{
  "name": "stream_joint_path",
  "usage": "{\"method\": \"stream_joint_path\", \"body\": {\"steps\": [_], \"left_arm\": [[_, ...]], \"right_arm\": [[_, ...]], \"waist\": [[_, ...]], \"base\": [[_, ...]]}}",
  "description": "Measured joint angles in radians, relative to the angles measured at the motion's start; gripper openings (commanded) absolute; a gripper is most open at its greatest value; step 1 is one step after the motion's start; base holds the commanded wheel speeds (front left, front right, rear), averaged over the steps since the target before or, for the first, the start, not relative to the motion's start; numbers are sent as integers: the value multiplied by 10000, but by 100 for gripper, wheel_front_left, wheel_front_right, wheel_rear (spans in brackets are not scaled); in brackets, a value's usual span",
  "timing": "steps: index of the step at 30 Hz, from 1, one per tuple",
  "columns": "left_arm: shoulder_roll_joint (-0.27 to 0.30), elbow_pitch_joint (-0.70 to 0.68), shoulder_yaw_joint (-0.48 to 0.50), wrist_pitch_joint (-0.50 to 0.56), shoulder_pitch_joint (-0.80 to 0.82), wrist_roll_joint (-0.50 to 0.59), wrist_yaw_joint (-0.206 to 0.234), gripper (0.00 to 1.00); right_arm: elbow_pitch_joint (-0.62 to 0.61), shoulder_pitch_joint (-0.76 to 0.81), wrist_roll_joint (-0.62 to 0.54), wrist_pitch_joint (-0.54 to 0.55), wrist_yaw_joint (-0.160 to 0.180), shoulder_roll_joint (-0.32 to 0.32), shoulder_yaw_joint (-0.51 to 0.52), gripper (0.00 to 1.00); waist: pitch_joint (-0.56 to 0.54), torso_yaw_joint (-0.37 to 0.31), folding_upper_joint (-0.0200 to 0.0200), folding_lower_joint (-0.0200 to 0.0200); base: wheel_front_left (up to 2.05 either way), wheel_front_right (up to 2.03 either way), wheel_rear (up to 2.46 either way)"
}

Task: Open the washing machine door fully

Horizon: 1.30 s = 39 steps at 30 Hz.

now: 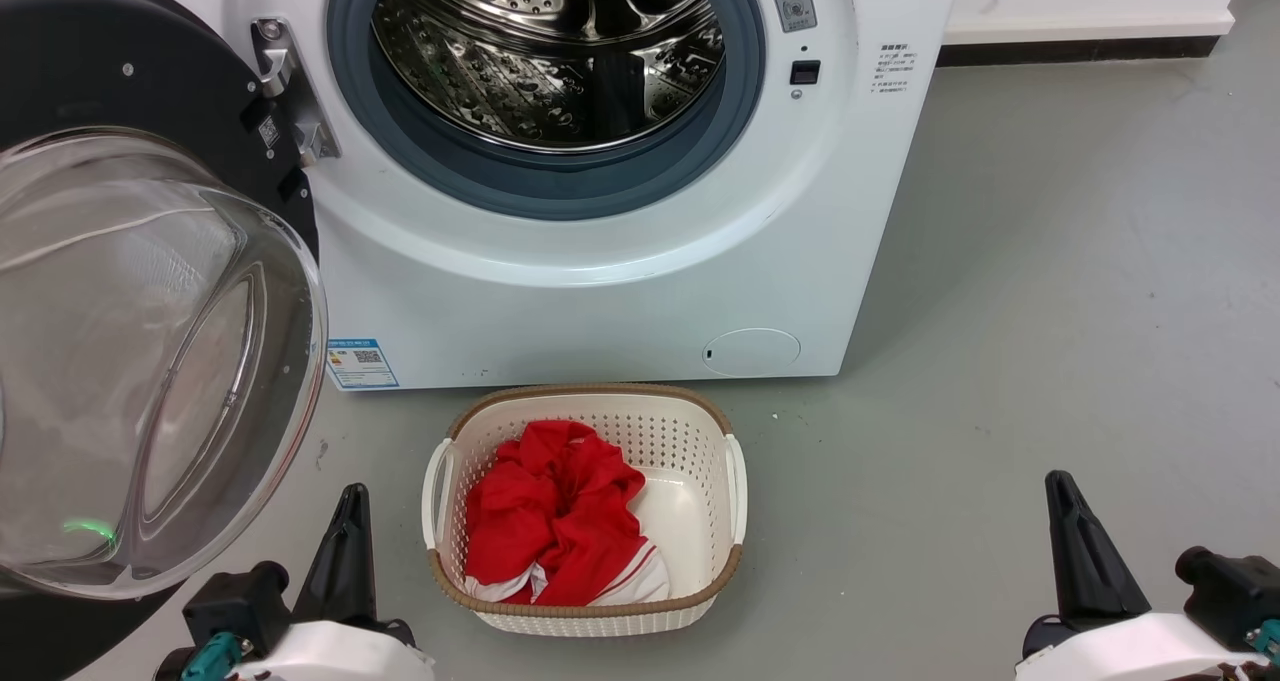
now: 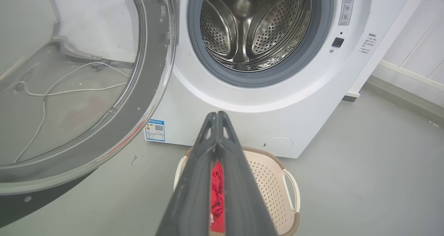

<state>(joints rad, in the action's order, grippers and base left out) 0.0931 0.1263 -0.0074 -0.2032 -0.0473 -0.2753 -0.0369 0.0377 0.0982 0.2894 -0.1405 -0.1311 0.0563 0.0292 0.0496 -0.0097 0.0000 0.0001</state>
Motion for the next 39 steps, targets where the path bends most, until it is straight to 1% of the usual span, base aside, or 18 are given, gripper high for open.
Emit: {"method": "stream_joint_path", "body": {"steps": [19, 39], "left_arm": [[-98, 280, 282, 790, 334, -3336, -224, 0], [-169, 541, 541, 1473, 689, -6169, -412, 0]], "right_arm": [[514, -448, 3513, 433, 2, 132, -36, 0], [940, -853, 6406, 878, 2, 215, 10, 0]], "waist": [[-77, 16, 0, 0], [-156, 32, 0, 0]], "base": [[0, 0, 0], [0, 0, 0]]}}
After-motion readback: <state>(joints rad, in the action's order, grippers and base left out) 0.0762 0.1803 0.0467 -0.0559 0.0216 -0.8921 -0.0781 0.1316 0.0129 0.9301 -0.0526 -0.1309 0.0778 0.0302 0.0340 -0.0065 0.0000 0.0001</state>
